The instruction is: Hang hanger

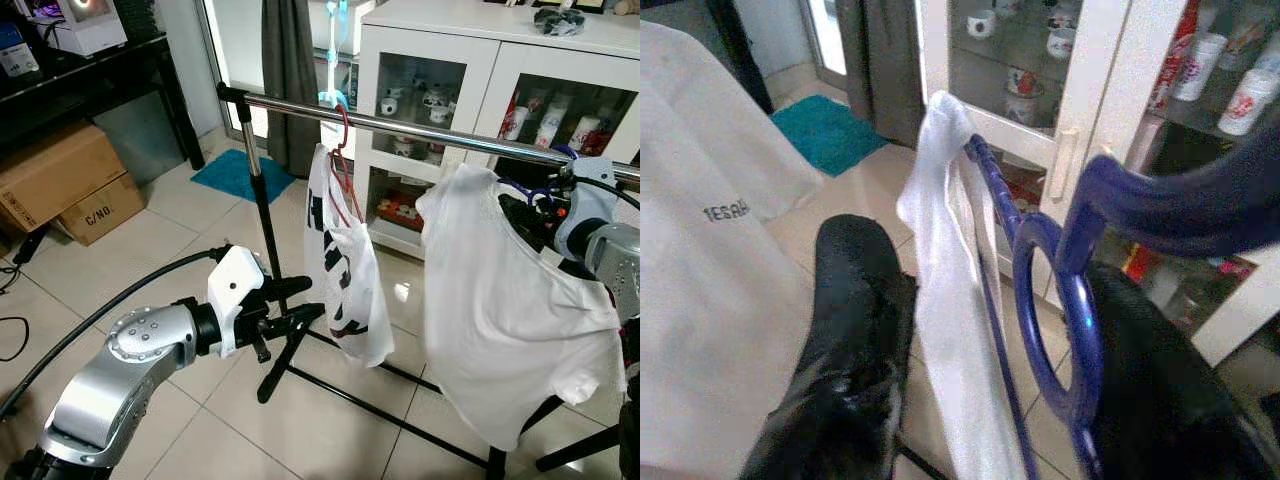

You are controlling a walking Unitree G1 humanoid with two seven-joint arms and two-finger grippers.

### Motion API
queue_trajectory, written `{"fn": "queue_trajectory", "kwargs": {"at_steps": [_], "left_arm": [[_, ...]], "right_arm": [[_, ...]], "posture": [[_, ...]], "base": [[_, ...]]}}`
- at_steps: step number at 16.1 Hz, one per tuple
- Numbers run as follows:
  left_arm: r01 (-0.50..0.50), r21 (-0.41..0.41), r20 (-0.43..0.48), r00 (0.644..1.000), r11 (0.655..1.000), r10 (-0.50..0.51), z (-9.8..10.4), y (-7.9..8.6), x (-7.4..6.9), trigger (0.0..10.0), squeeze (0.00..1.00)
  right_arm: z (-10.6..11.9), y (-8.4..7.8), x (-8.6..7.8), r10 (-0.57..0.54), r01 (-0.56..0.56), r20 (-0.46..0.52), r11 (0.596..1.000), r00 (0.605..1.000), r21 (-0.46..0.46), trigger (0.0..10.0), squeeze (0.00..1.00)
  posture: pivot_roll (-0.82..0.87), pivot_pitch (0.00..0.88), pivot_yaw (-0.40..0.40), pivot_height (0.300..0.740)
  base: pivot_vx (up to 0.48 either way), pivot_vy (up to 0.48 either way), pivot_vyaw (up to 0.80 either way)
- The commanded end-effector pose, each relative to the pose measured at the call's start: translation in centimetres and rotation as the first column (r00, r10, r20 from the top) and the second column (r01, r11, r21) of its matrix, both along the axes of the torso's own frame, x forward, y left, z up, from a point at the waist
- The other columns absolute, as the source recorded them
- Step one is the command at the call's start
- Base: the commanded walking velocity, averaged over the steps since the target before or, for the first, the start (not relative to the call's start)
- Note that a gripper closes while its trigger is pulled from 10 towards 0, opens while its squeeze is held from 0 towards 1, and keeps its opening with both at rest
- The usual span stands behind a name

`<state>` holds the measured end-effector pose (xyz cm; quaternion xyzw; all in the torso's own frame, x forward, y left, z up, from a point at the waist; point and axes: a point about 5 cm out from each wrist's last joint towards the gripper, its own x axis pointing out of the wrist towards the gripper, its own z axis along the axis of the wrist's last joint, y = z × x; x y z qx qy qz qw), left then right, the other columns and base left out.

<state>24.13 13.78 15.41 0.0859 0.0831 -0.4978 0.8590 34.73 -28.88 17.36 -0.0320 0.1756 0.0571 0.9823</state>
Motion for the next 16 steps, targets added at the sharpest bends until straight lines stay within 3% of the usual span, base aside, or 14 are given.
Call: {"fn": "queue_trajectory", "kwargs": {"at_steps": [1,16], "left_arm": [[0.017,0.0,0.016,1.0,1.0,-0.017,0.4,-0.2,0.0,10.0,0.0],[0.03,0.018,0.019,0.999,0.999,-0.03,0.1,-0.3,0.0,10.0,0.0]], "right_arm": [[0.8,-0.1,0.2,0.013,-0.013,0.01,1.0,1.0,0.006,0.0,0.0],[1.0,-0.1,-0.9,0.083,-0.083,-0.002,0.997,0.997,0.002,0.0,0.0]], "posture": [[-0.04,0.0,0.052,0.74],[-0.06,0.0,0.059,0.74]], "base": [[0.0,0.0,0.0],[0.0,0.0,0.0]]}}
